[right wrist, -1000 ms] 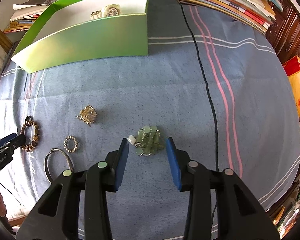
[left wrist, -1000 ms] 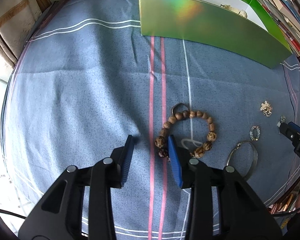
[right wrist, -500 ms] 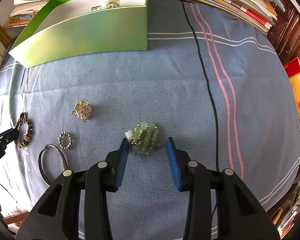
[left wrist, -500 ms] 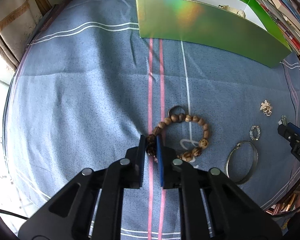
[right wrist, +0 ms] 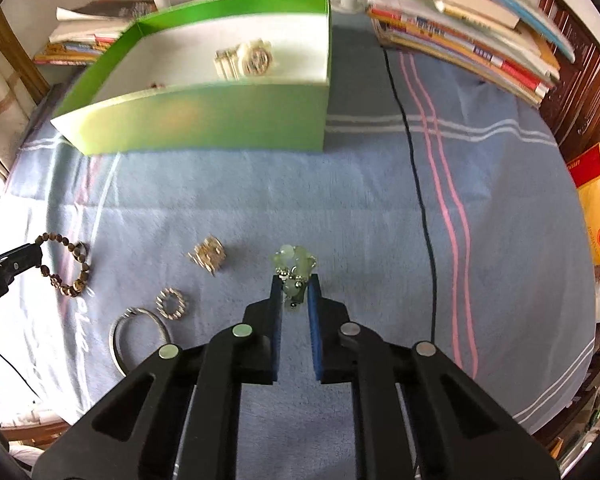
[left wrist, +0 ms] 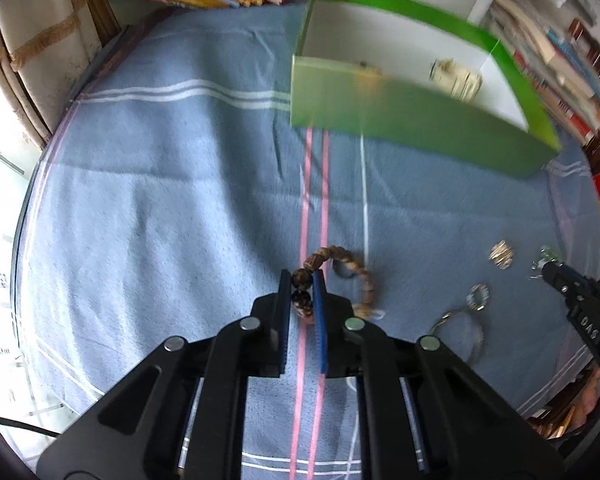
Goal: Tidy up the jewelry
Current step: 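Carry pendant and wooden bracelet into the green box and open both grippers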
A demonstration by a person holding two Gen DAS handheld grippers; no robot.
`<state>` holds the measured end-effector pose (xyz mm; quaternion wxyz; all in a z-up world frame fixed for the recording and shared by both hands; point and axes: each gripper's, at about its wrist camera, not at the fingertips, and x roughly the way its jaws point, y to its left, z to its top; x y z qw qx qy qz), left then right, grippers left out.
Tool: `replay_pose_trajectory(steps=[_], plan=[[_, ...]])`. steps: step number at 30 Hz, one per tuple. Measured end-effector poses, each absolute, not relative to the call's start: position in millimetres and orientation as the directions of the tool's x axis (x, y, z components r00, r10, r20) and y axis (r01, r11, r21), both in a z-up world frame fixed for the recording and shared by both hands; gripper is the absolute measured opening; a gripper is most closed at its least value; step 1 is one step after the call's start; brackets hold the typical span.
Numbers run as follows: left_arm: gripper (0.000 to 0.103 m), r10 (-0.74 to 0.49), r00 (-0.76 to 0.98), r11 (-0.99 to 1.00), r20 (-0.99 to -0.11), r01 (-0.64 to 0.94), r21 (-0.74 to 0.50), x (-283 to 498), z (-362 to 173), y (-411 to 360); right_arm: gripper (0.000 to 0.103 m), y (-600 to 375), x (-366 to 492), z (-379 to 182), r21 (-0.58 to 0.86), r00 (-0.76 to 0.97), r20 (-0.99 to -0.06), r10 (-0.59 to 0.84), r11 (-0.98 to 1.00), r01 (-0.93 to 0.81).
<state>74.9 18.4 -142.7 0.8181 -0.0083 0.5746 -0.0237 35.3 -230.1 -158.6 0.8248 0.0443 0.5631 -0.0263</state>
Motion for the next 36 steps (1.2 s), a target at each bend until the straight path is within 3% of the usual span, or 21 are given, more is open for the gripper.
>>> replay_pose_trajectory(steps=[10,24,28,36], plan=[[0.011,-0.085,0.440,0.996,-0.894,0.062,-0.064,75.8,-82.4,15.1,0.012,-222.8,37.1,-102.9,0.075,0.474,-0.880,0.038,0.995,0.061],[0.011,-0.153,0.562,0.987,-0.813,0.136,-0.092,124.4,-5.6,-11.4,0.012,-220.0,101.5,-28.7,0.111,0.639,-0.764,0.082,0.994,0.004],[0.011,-0.136,0.578,0.987,-0.804,0.146,-0.062,155.9,-6.6,-26.7,0.012,-221.4,130.9,-35.9,0.097,0.645,-0.760,0.076,0.995,-0.003],[0.011,-0.115,0.500,0.989,-0.858,0.137,-0.053,203.7,-58.8,-48.6,0.012,-220.8,172.0,-98.3,0.068,0.533,-0.844,0.053,0.998,0.009]])
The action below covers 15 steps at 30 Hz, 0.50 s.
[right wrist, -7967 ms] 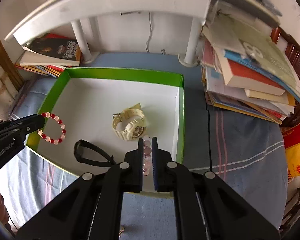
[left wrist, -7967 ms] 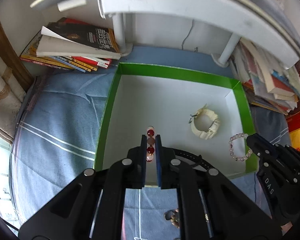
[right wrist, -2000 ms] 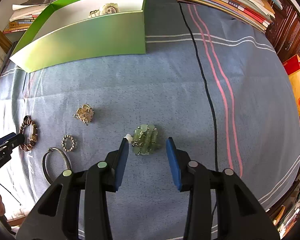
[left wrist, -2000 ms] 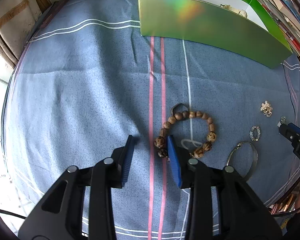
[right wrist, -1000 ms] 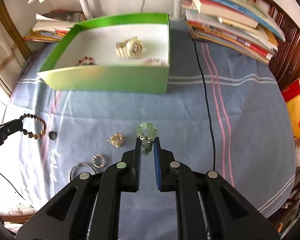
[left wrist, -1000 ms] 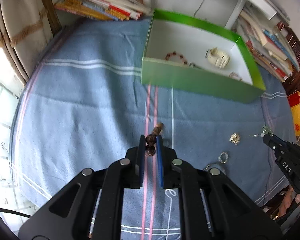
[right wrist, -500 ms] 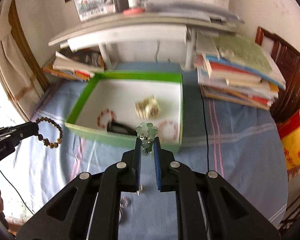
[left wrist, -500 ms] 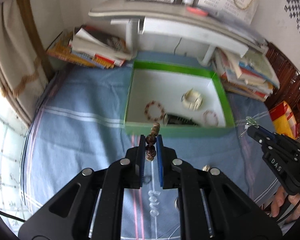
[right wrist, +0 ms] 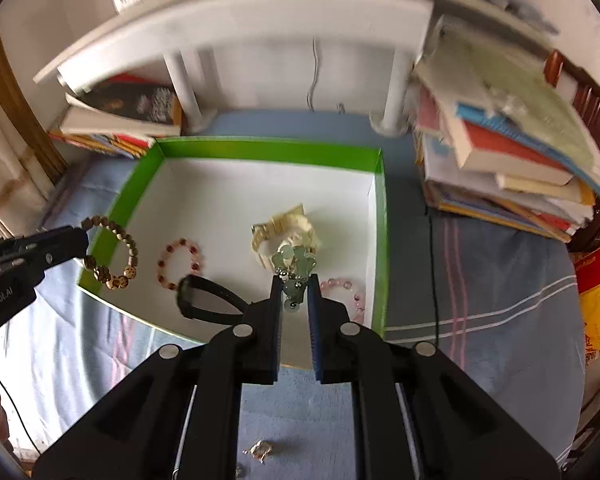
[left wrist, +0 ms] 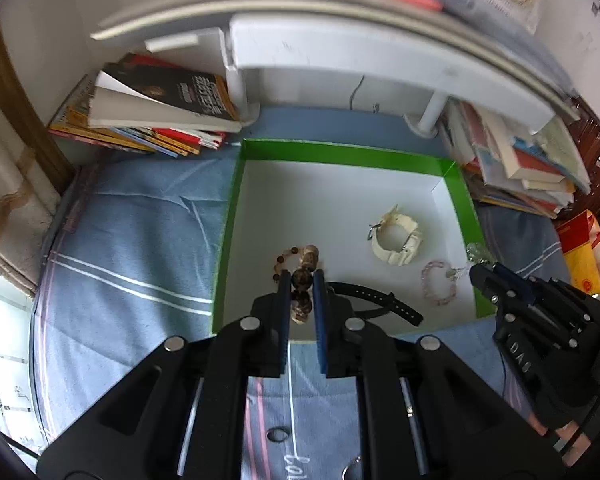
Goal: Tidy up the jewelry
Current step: 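Carry pendant and wooden bracelet into the green box and open both grippers, then withdraw both grippers from the box toward the silver bangle and brooch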
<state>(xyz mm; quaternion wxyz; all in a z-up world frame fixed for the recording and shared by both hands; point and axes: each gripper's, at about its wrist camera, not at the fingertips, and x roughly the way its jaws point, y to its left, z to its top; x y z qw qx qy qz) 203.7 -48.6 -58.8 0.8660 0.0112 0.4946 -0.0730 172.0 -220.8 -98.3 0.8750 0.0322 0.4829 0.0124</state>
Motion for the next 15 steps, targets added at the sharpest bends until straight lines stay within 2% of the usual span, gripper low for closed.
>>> replay_pose_trajectory(steps=[4,6,7,8,9,10,15], plan=[[0.011,-0.108,0.483,0.989,-0.869,0.142,-0.044,216.2,-71.8,-54.6,0.013,-221.1,181.4,-112.7,0.060,0.505,-0.862,0.043,0.998,0.019],[0.012,-0.113,0.470,0.988,-0.875,0.142,-0.051,222.5,-77.3,-55.8,0.017,-221.4,182.8,-114.8,0.053,0.495,-0.868,0.036,0.998,0.020],[0.014,-0.111,0.467,0.989,-0.877,0.138,-0.052,223.8,-79.0,-55.2,0.028,-221.6,181.9,-113.7,0.059,0.491,-0.870,0.045,0.998,0.011],[0.024,-0.111,0.465,0.989,-0.878,0.136,-0.053,223.6,-79.7,-53.7,0.039,-223.2,179.0,-110.2,0.063,0.497,-0.866,0.047,0.998,0.015],[0.029,-0.110,0.460,0.990,-0.881,0.132,-0.054,222.5,-80.7,-51.5,0.042,-224.6,175.1,-106.2,0.069,0.505,-0.862,0.051,0.998,0.016],[0.034,-0.106,0.462,0.990,-0.880,0.129,-0.052,220.5,-80.2,-49.9,0.042,-226.2,172.0,-102.8,0.072,0.509,-0.859,0.054,0.997,0.017],[0.046,-0.080,0.483,0.992,-0.872,0.128,-0.019,188.8,-75.4,-32.9,0.042,-233.5,134.8,-88.2,0.106,0.519,-0.851,0.078,0.994,0.026]])
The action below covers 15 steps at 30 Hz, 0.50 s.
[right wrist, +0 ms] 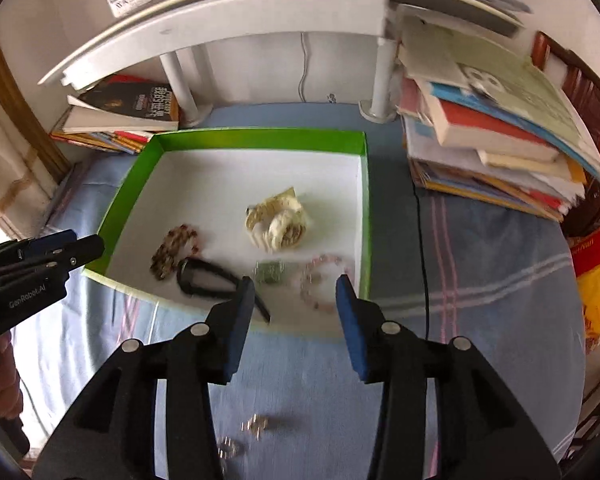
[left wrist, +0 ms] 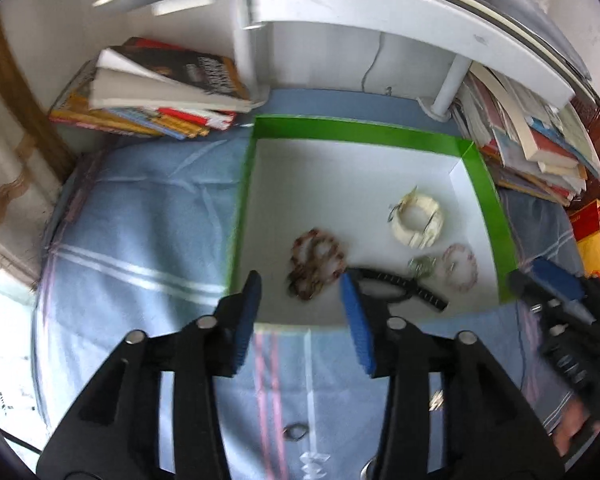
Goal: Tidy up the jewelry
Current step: 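Withdraw both grippers from the box toward the silver bangle and brooch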
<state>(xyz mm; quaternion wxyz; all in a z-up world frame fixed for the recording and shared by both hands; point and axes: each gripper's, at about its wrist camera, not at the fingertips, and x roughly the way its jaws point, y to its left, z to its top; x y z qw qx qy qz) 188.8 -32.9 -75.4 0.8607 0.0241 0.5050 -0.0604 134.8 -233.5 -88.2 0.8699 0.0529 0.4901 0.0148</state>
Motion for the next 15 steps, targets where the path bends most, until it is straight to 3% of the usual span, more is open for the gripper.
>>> replay_pose_trajectory(steps=[4,10,15], plan=[[0.048,-0.036,0.438,0.990,-0.898,0.140,0.029,148.8,-95.8,-19.6,0.042,-228.5,102.5,-108.6,0.088,0.464,-0.883,0.075,0.996,0.006],[0.050,-0.062,0.309,0.977,-0.949,0.215,0.006,98.0,-136.2,-29.6,0.042,-215.0,70.7,-159.0,0.088,0.319,-0.944,0.089,0.996,-0.016],[0.061,-0.117,0.263,0.941,-0.958,0.338,-0.023,68.2,-143.3,-56.8,0.042,-216.4,50.6,-165.9,0.089,0.298,-0.951,0.083,0.996,0.008]])
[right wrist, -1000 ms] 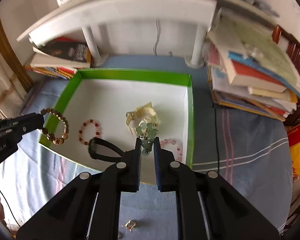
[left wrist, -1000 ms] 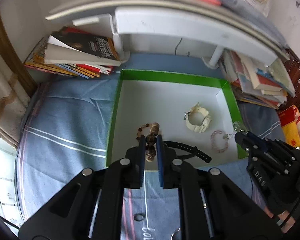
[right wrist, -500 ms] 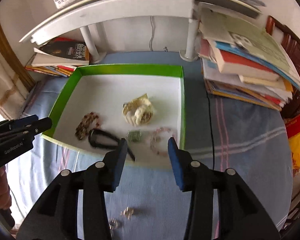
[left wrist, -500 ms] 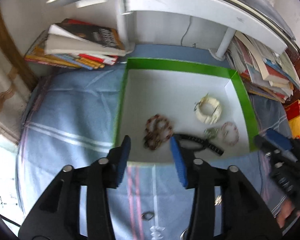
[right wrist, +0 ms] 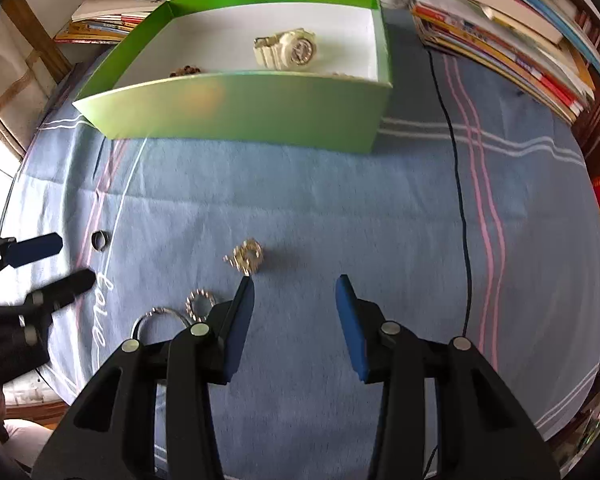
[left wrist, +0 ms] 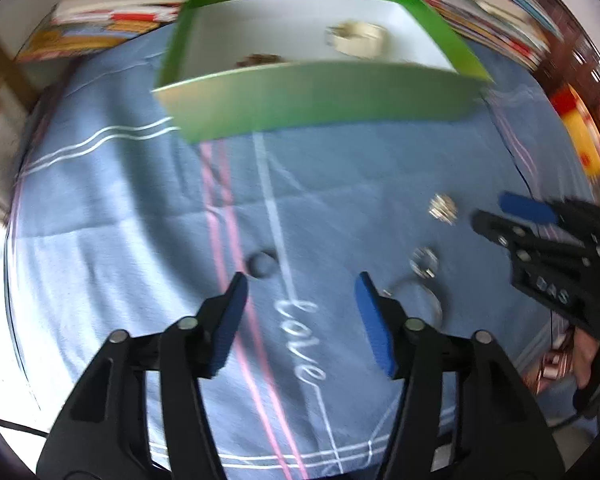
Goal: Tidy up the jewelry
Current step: 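Withdraw both grippers from the box toward the silver bangle and brooch, then grasp the silver bangle with left gripper while right gripper moves to the silver brooch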
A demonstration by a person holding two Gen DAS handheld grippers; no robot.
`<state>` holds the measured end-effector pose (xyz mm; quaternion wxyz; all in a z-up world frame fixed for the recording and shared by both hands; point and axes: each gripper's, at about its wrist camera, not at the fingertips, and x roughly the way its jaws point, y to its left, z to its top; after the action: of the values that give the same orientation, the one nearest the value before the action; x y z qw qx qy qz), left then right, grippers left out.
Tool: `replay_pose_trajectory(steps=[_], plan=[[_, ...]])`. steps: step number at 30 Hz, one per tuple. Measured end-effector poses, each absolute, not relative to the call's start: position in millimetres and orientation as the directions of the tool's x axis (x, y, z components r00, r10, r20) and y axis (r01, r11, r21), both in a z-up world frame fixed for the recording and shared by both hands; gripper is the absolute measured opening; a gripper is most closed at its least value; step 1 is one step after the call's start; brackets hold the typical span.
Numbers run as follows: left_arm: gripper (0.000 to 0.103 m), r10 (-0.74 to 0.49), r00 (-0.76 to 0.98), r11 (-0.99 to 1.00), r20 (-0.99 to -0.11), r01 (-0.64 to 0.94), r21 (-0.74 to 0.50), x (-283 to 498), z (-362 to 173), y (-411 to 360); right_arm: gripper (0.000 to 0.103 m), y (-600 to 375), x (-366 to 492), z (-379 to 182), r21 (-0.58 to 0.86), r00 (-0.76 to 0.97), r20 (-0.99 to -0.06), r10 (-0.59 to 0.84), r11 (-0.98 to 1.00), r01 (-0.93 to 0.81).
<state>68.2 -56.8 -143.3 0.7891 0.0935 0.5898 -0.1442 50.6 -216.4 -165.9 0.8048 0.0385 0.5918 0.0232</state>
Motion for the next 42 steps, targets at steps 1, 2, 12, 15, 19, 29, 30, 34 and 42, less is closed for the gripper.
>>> replay_pose_trajectory(steps=[1,2,12,15,19,29,30,34,42], plan=[[0.065,-0.123,0.260,0.932,-0.958,0.362,-0.021,62.6,-143.9,-62.4,0.042,-216.9,49.3,-165.4,0.088,0.298,-0.951,0.080,0.996,0.013],[0.066,-0.127,0.255,0.925,-0.958,0.379,-0.022,58.7,-144.5,-66.4,0.042,-217.6,46.4,-165.2,0.085,0.300,-0.951,0.075,0.996,0.021],[0.069,-0.055,0.211,0.889,-0.976,0.456,0.049,33.5,-167.4,-89.2,0.042,-224.7,31.8,-162.4,0.102,0.308,-0.948,0.082,0.994,0.048],[0.069,-0.031,0.206,0.895,-0.978,0.442,0.064,36.3,-172.8,-85.7,0.042,-223.6,28.2,-161.7,0.102,0.307,-0.948,0.086,0.994,0.039],[0.069,0.109,0.270,0.877,-0.957,0.427,0.220,28.4,-183.1,-79.0,0.042,-224.3,25.5,-162.9,0.108,0.303,-0.949,0.090,0.993,0.042],[0.069,0.085,0.273,0.953,-0.958,0.258,0.158,37.5,-171.3,-33.9,0.042,-210.1,21.9,-163.2,0.132,0.287,-0.949,0.132,0.991,-0.017],[0.069,0.073,0.270,0.952,-0.960,0.268,0.148,38.1,-170.2,-35.5,0.042,-205.9,21.0,-165.1,0.130,0.278,-0.951,0.134,0.991,-0.031],[0.071,-0.013,0.241,0.925,-0.970,0.372,0.080,23.9,-169.4,-55.7,0.042,-209.3,19.3,-171.6,0.105,0.256,-0.962,0.100,0.994,0.009],[0.083,-0.092,0.221,0.855,-0.971,0.517,0.037,-3.2,-170.3,-88.5,0.042,-231.5,10.0,-171.5,0.081,0.254,-0.965,0.057,0.993,0.084]])
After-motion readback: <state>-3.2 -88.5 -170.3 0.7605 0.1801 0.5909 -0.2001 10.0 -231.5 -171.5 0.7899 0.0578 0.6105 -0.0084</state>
